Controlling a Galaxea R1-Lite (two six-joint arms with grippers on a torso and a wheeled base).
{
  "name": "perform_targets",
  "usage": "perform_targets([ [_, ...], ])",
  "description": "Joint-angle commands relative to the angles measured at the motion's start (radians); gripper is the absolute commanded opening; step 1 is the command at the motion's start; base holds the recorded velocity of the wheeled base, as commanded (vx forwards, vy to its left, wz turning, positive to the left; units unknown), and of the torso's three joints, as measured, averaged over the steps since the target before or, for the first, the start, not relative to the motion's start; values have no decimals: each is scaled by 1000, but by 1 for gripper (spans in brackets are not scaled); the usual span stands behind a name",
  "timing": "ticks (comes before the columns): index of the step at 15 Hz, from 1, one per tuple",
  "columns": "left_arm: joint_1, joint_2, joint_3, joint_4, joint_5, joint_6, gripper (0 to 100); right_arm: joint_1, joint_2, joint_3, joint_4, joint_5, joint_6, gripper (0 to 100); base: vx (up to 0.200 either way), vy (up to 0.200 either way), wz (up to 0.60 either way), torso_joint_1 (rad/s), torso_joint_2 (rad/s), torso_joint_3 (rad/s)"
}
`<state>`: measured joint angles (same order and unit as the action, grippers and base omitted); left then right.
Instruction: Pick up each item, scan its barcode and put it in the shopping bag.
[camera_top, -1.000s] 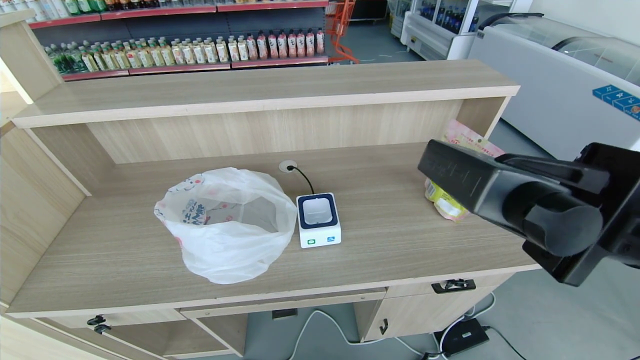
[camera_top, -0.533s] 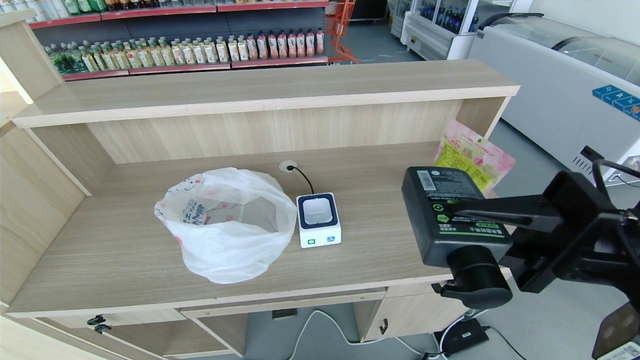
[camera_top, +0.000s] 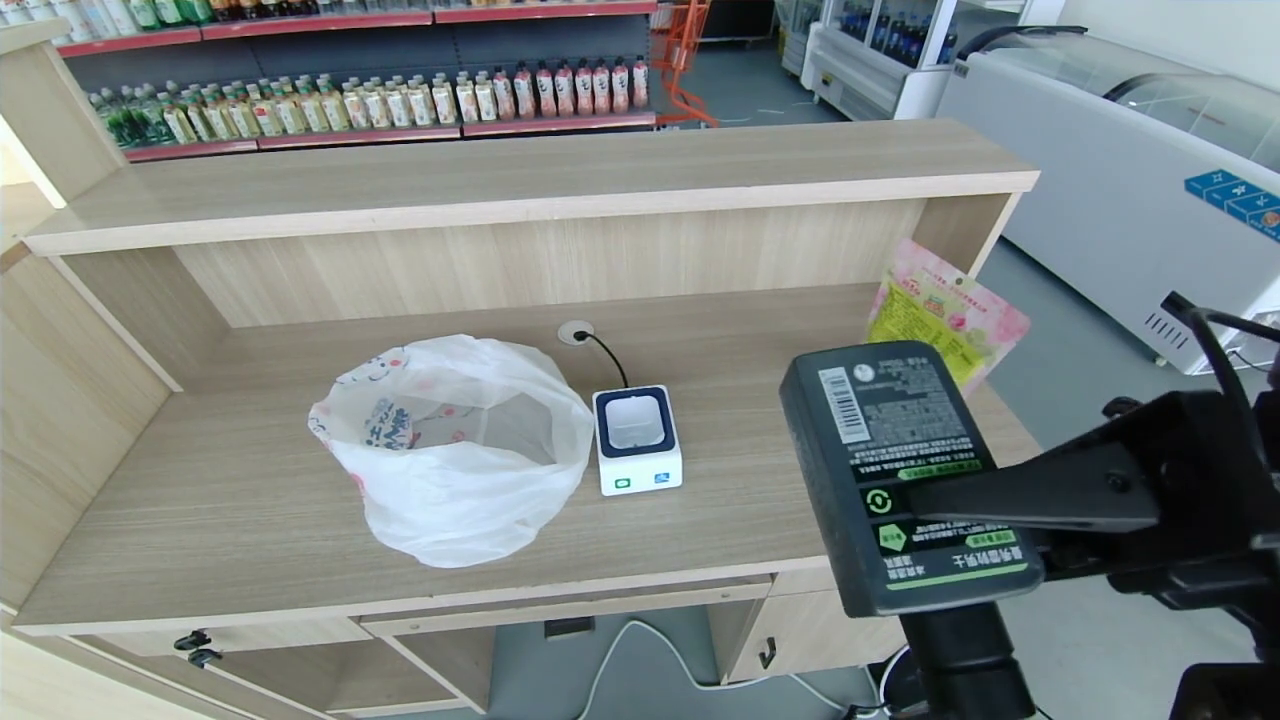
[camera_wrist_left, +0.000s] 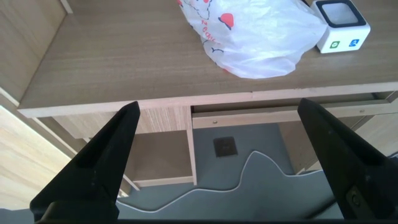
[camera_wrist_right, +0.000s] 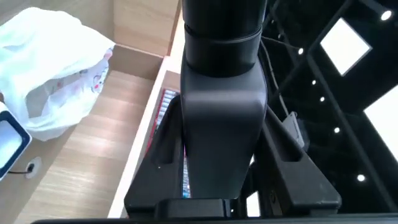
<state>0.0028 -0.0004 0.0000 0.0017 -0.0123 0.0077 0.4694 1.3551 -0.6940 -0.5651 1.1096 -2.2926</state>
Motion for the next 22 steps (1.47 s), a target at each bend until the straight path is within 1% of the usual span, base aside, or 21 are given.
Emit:
perform_targets([
  [1, 0, 0, 0, 0, 0, 0, 100, 20, 12, -33, -18, 12, -44, 0, 0, 0, 0, 0, 0, 0],
  [2, 0, 0, 0, 0, 0, 0, 100, 20, 12, -51, -19, 15, -74, 0, 0, 0, 0, 0, 0, 0],
  [5, 0, 0, 0, 0, 0, 0, 100, 20, 12, -53, -19, 18, -99, 0, 0, 0, 0, 0, 0, 0],
  [7, 0, 0, 0, 0, 0, 0, 100, 20, 10, -41, -13, 18, -137, 0, 0, 0, 0, 0, 0, 0],
  [9, 0, 0, 0, 0, 0, 0, 100, 15, -1, -27, -13, 24, -145, 0, 0, 0, 0, 0, 0, 0],
  [11, 0, 0, 0, 0, 0, 0, 100, 20, -7, 1, -6, 50, -166, 0, 0, 0, 0, 0, 0, 0],
  [12, 0, 0, 0, 0, 0, 0, 100, 20, -7, 10, 25, 49, -166, 0, 0, 0, 0, 0, 0, 0],
  [14, 0, 0, 0, 0, 0, 0, 100, 23, -8, -32, 96, 52, -179, 0, 0, 0, 0, 0, 0, 0],
  [16, 0, 0, 0, 0, 0, 0, 100, 23, -8, -64, 96, 52, -188, 0, 0, 0, 0, 0, 0, 0],
  [20, 0, 0, 0, 0, 0, 0, 100, 23, -13, -48, 97, 56, -205, 0, 0, 0, 0, 0, 0, 0],
  [22, 0, 0, 0, 0, 0, 0, 100, 23, -17, -90, 97, 56, -199, 0, 0, 0, 0, 0, 0, 0],
])
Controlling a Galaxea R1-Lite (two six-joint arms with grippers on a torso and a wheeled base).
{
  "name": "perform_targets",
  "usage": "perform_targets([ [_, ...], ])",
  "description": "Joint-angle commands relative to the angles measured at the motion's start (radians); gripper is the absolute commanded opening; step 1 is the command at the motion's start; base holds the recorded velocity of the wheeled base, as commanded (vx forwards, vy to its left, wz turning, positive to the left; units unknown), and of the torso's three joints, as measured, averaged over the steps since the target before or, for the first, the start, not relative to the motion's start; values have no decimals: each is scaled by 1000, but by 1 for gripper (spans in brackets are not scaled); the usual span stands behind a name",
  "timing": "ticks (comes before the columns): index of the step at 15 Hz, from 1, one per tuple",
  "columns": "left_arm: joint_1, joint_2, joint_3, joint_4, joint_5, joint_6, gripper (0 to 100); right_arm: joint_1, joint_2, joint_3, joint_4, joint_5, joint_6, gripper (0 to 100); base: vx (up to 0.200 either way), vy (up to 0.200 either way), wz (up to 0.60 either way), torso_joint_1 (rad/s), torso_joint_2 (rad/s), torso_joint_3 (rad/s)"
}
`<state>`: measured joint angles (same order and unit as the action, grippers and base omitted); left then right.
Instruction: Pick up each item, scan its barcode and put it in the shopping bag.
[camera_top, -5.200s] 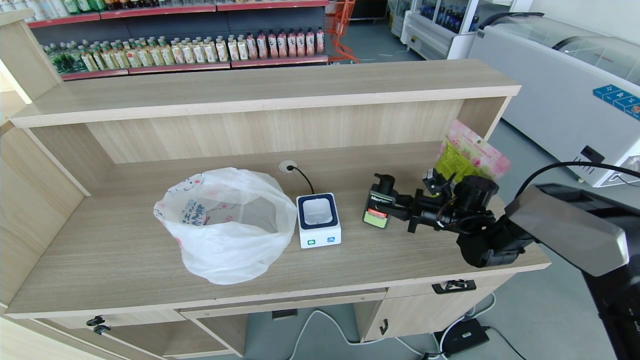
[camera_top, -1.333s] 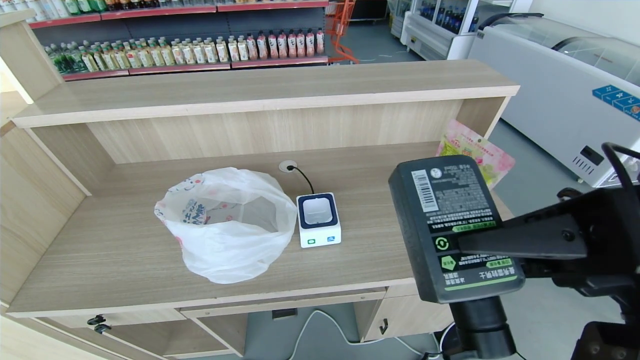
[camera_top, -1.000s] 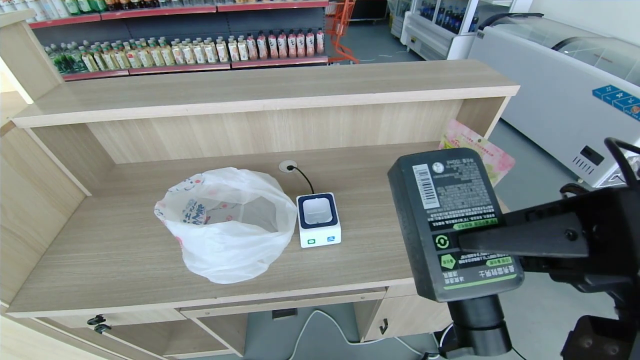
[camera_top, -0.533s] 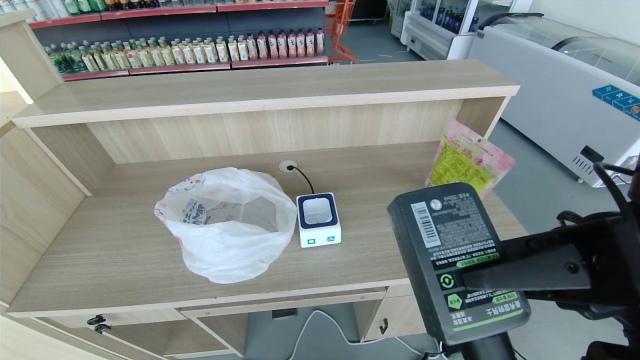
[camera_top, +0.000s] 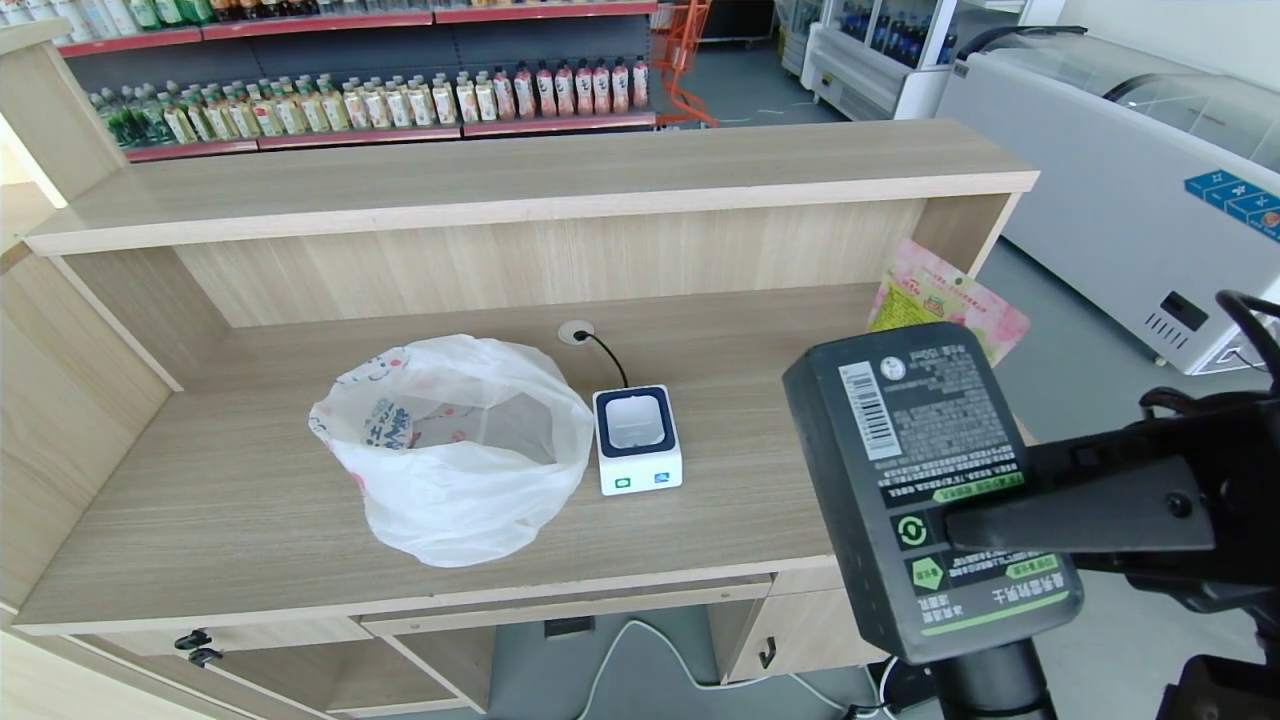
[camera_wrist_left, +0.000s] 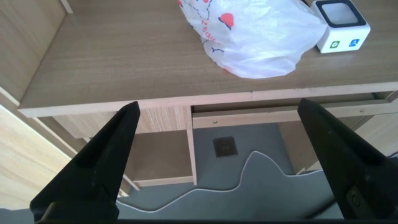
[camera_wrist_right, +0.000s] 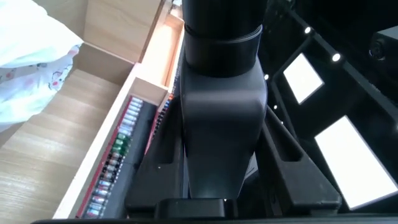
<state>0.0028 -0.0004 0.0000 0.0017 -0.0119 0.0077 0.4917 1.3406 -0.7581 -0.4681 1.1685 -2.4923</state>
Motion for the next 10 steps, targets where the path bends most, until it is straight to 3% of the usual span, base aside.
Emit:
perform_targets([
  [1, 0, 0, 0, 0, 0, 0, 100, 1, 3, -61, 9, -9, 18, 0, 0, 0, 0, 0, 0, 0],
  [4, 0, 0, 0, 0, 0, 0, 100, -38, 22, -142, 16, -139, 242, 0, 0, 0, 0, 0, 0, 0],
  [6, 0, 0, 0, 0, 0, 0, 100, -116, 20, -142, 9, -230, 549, 0, 0, 0, 0, 0, 0, 0],
  [8, 0, 0, 0, 0, 0, 0, 100, -171, 17, -125, 37, -392, 1034, 0, 0, 0, 0, 0, 0, 0],
  [9, 0, 0, 0, 0, 0, 0, 100, -197, 14, -124, 46, -507, 1225, 0, 0, 0, 0, 0, 0, 0],
  [10, 0, 0, 0, 0, 0, 0, 100, -255, 12, -132, 48, -685, 1425, 0, 0, 0, 0, 0, 0, 0],
])
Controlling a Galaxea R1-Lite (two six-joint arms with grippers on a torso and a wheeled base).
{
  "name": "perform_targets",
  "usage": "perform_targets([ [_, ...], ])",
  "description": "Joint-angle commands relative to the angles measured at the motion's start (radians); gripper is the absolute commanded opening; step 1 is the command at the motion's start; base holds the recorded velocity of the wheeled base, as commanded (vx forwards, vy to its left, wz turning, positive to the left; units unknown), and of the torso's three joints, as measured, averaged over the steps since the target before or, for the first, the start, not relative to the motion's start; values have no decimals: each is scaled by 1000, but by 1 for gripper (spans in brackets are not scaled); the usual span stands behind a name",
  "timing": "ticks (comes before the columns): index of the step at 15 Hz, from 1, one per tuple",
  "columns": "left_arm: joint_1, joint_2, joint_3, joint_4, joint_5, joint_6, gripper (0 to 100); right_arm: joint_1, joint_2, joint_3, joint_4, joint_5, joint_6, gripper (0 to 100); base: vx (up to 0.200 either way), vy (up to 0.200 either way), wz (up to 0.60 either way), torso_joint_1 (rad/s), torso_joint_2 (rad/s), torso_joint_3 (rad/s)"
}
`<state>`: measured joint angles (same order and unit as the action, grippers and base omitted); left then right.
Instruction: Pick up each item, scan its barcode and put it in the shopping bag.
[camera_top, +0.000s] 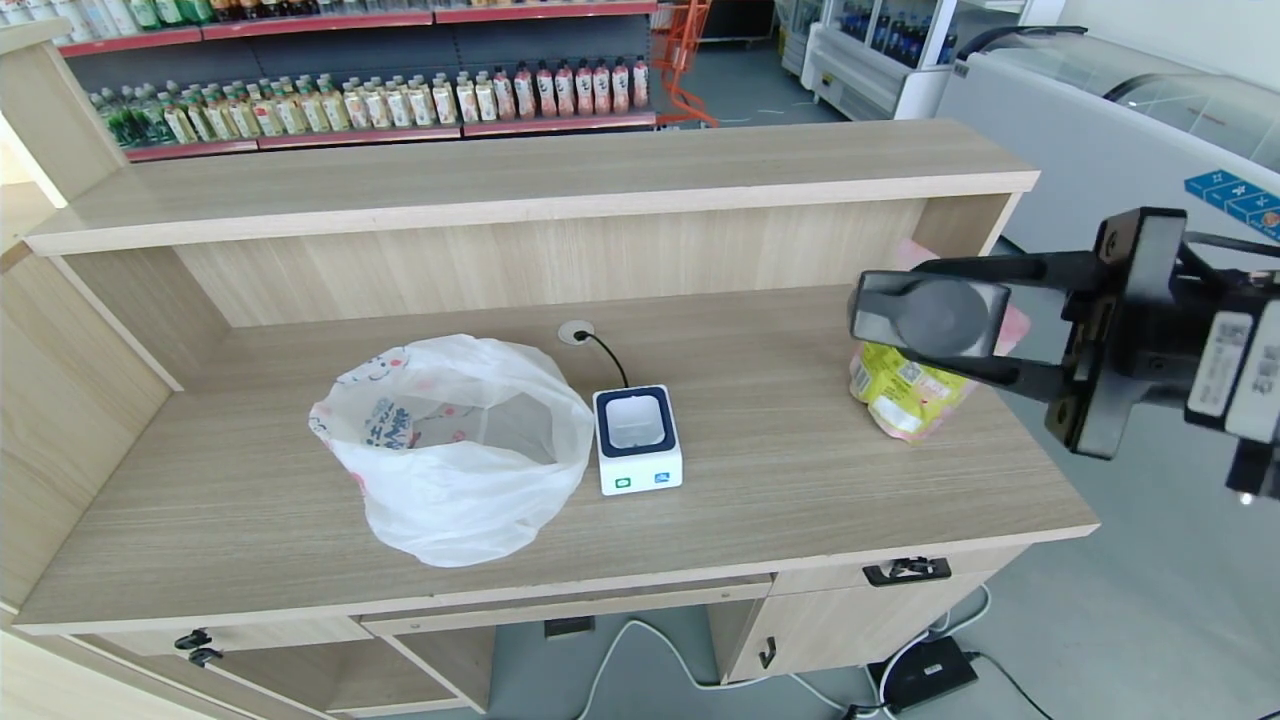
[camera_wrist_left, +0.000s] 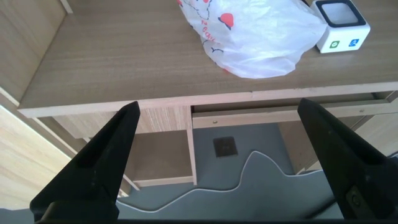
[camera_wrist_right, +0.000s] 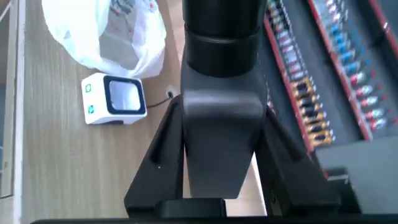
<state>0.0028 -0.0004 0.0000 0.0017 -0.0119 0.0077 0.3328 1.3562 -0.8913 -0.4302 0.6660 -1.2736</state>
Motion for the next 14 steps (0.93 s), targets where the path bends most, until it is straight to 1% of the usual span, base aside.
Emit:
perform_targets([
  [1, 0, 0, 0, 0, 0, 0, 100, -146, -5, 11, 15, -382, 395, 0, 0, 0, 0, 0, 0, 0],
  [2, 0, 0, 0, 0, 0, 0, 100, -159, 4, 14, 28, -485, 554, 0, 0, 0, 0, 0, 0, 0],
  [3, 0, 0, 0, 0, 0, 0, 100, -166, 9, 14, 36, -494, 635, 0, 0, 0, 0, 0, 0, 0],
  [4, 0, 0, 0, 0, 0, 0, 100, -215, 23, 14, 47, -496, 832, 0, 0, 0, 0, 0, 0, 0],
  [5, 0, 0, 0, 0, 0, 0, 100, -270, 26, 25, 50, -497, 889, 0, 0, 0, 0, 0, 0, 0],
  [6, 0, 0, 0, 0, 0, 0, 100, -308, 27, 45, 50, -496, 910, 0, 0, 0, 0, 0, 0, 0],
  [7, 0, 0, 0, 0, 0, 0, 100, -319, 29, 49, 50, -496, 912, 0, 0, 0, 0, 0, 0, 0],
  [8, 0, 0, 0, 0, 0, 0, 100, -359, 34, 83, 48, -496, 912, 0, 0, 0, 0, 0, 0, 0],
  [10, 0, 0, 0, 0, 0, 0, 100, -379, 35, 98, 45, -496, 912, 0, 0, 0, 0, 0, 0, 0],
  [13, 0, 0, 0, 0, 0, 0, 100, -380, 50, 95, 30, -494, 922, 0, 0, 0, 0, 0, 0, 0],
  [14, 0, 0, 0, 0, 0, 0, 100, -379, 54, 100, 13, -494, 930, 0, 0, 0, 600, 2, 2, 2],
])
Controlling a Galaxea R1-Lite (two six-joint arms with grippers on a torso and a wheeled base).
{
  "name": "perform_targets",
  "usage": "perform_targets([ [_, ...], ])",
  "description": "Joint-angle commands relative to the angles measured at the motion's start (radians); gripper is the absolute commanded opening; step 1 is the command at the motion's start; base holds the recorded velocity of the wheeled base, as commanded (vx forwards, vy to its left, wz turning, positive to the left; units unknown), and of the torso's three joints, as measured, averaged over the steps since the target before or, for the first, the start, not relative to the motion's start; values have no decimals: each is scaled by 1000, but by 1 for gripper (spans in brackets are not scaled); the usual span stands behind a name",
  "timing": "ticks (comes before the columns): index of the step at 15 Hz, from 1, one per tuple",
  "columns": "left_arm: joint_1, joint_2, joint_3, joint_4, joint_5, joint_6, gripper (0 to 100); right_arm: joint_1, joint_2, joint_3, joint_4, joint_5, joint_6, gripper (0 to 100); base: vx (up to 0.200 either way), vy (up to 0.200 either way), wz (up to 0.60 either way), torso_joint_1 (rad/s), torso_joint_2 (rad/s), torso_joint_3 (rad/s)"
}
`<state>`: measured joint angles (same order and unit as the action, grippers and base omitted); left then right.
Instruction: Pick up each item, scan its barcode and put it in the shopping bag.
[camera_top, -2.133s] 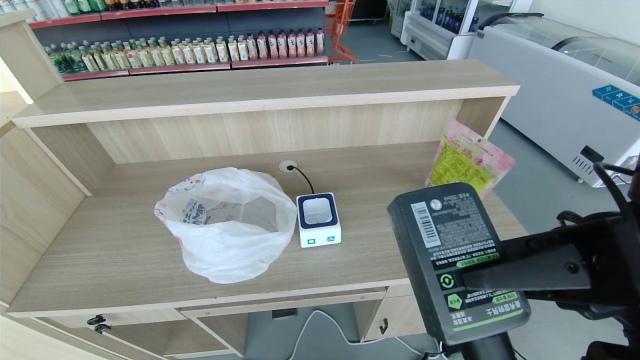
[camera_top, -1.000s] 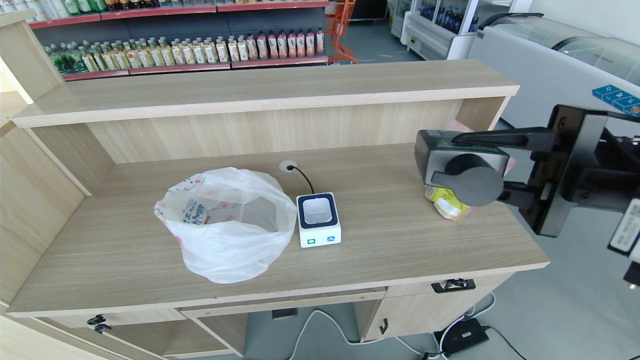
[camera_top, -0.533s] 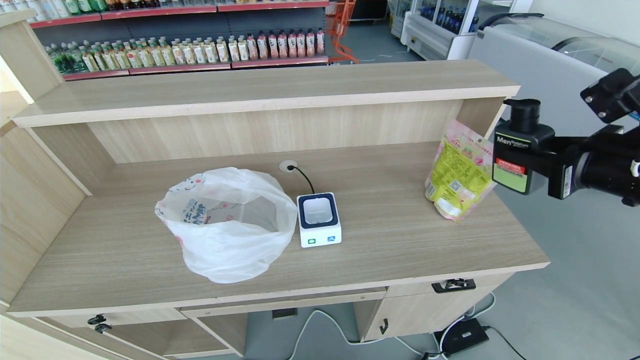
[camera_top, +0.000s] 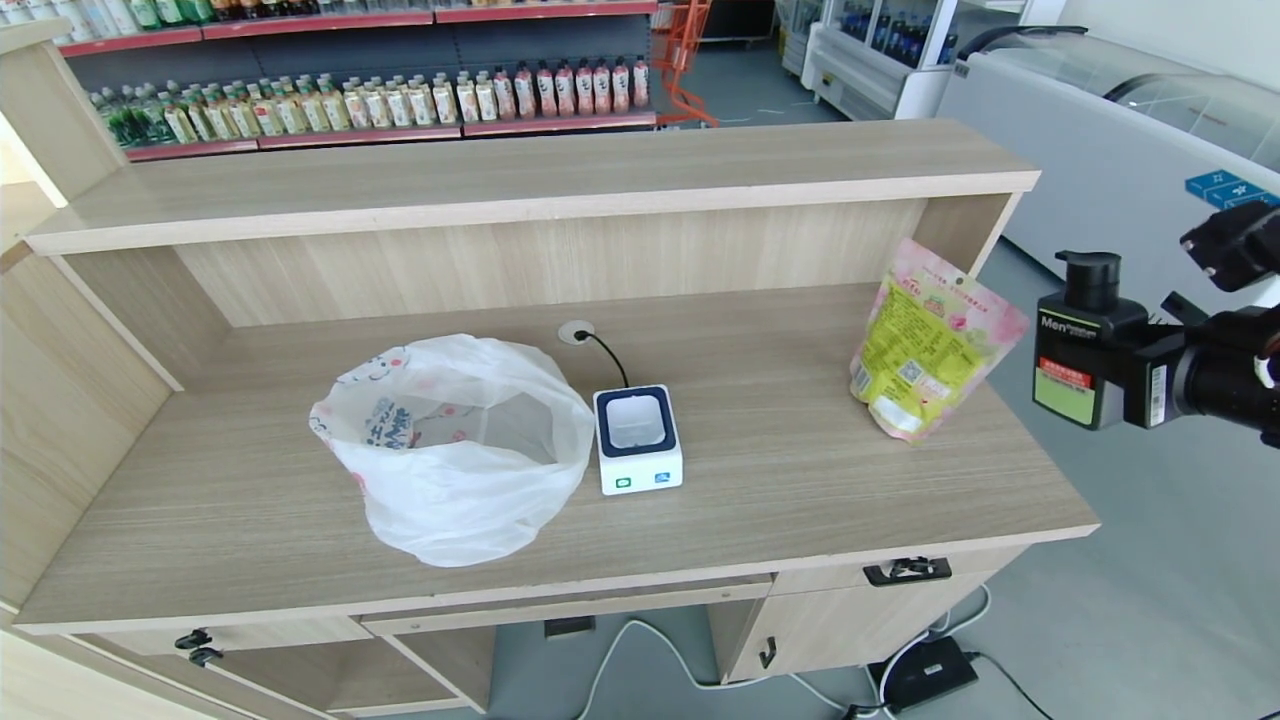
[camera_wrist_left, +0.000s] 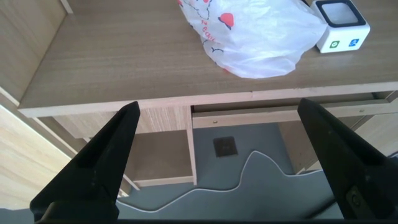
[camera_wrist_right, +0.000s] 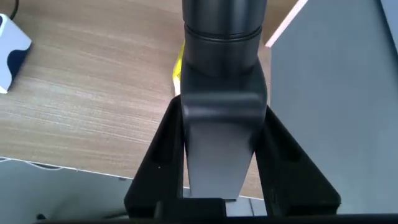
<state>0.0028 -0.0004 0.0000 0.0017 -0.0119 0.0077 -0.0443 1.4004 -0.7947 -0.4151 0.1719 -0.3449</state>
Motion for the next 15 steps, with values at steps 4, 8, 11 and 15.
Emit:
perform_targets([
  [4, 0, 0, 0, 0, 0, 0, 100, 52, 17, 12, -68, 1, 47, 0, 0, 0, 600, 2, 5, 1],
  [8, 0, 0, 0, 0, 0, 0, 100, 73, 38, -3, -67, 44, 70, 0, 0, 0, 600, 4, 2, 1],
  [11, 0, 0, 0, 0, 0, 0, 100, 73, 81, -34, -68, 95, 110, 0, 0, 0, 200, 1, 1, -1],
  [15, 0, 0, 0, 0, 0, 0, 100, 75, 177, -97, -83, 121, 336, 0, 0, 0, 0, 0, 0, 0],
])
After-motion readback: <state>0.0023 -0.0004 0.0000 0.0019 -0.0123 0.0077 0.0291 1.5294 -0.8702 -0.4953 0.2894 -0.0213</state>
